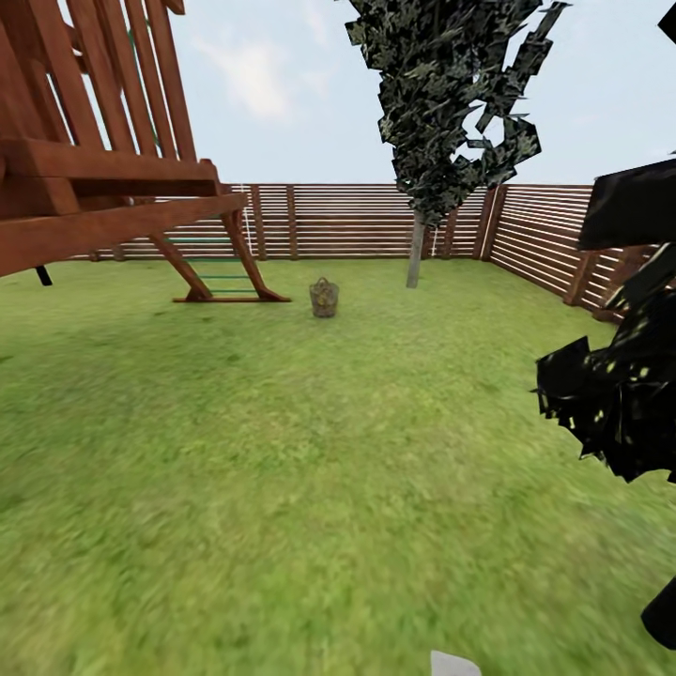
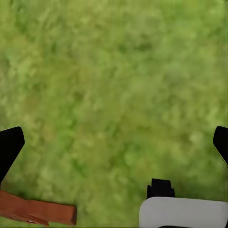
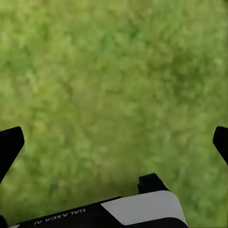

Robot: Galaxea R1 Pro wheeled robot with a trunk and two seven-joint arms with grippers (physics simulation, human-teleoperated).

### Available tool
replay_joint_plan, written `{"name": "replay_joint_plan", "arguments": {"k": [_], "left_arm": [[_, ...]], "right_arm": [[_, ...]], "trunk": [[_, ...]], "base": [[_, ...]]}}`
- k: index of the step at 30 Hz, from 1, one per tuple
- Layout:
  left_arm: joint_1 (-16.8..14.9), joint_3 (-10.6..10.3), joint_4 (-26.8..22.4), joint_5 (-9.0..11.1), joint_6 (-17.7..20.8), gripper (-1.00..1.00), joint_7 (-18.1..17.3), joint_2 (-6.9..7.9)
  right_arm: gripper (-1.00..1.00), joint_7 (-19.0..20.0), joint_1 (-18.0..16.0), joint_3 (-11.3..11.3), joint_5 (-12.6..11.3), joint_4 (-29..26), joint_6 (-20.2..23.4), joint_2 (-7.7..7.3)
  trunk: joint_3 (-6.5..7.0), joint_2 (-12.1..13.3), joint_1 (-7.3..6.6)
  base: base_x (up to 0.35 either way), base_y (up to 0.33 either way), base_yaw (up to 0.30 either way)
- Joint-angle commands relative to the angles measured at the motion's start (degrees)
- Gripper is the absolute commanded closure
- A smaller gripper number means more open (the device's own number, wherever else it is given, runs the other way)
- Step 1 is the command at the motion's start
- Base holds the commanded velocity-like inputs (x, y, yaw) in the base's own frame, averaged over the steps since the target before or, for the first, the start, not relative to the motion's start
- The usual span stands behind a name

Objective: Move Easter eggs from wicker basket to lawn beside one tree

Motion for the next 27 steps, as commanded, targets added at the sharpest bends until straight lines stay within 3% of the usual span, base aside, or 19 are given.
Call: {"name": "replay_joint_plan", "arguments": {"k": [1, 27], "left_arm": [[0.0, -0.1, 0.1, 0.0, -0.2, -1.00, 0.2, 0.00], [0.0, -0.1, 0.1, 0.0, -0.2, -1.00, 0.2, 0.00]], "right_arm": [[-1.00, -0.2, 0.0, 0.0, -0.4, -0.1, 0.0, 0.02], [-1.00, -0.2, 0.0, 0.0, -0.4, -0.1, 0.0, 0.02]], "trunk": [[-0.07, 0.0, 0.03], [-0.07, 0.0, 0.03]], "base": [[0.293, 0.000, 0.000], [0.293, 0.000, 0.000]]}}
